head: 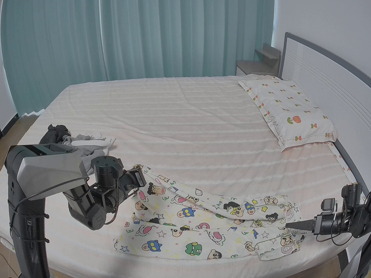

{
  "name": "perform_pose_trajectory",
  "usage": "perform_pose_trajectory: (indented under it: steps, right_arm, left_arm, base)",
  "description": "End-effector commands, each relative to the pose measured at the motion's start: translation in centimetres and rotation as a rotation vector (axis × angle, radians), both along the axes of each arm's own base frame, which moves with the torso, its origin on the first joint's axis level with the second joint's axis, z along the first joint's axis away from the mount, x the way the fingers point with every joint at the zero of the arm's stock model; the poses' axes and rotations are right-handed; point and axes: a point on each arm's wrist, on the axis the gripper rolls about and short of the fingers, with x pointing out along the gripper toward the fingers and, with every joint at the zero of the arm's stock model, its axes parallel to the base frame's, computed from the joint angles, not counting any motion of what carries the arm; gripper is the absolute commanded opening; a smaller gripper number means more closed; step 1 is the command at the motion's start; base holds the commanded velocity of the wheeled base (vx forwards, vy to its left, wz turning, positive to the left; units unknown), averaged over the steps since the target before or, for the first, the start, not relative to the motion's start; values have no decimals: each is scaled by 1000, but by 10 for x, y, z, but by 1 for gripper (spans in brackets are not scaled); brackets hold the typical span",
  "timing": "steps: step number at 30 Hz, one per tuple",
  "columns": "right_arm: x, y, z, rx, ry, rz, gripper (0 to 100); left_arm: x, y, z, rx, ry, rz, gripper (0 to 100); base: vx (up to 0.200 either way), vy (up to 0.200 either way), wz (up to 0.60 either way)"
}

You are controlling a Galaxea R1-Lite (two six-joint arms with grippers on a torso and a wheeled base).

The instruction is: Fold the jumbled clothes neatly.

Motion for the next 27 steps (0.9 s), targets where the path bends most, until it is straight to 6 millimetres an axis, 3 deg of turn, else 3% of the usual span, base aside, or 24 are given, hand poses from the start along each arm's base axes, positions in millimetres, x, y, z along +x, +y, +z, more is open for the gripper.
perform_pose_trajectory:
  steps: [1, 6, 16, 23, 27]
  right_arm:
    - [0, 0, 0, 0, 1, 0, 100]
    - [0, 0, 0, 2, 1, 1, 100]
    - [0, 0, 0, 2, 1, 1, 100]
    - [0, 0, 0, 2, 1, 1, 100]
    - [0, 0, 0, 3, 1, 2, 100]
  left_arm:
    - [-2, -7, -3, 5, 7, -19, 0]
    - [-9, -5, -5, 13, 2, -23, 0]
    - [-52, 12, -21, 87, 41, -40, 0]
    - [-71, 20, -31, 130, 114, -53, 0]
    - [-76, 22, -46, 154, 176, -56, 0]
  base:
    - [0, 0, 0]
    - [0, 0, 0]
    - [0, 0, 0]
    - [0, 0, 0]
    - [0, 0, 0]
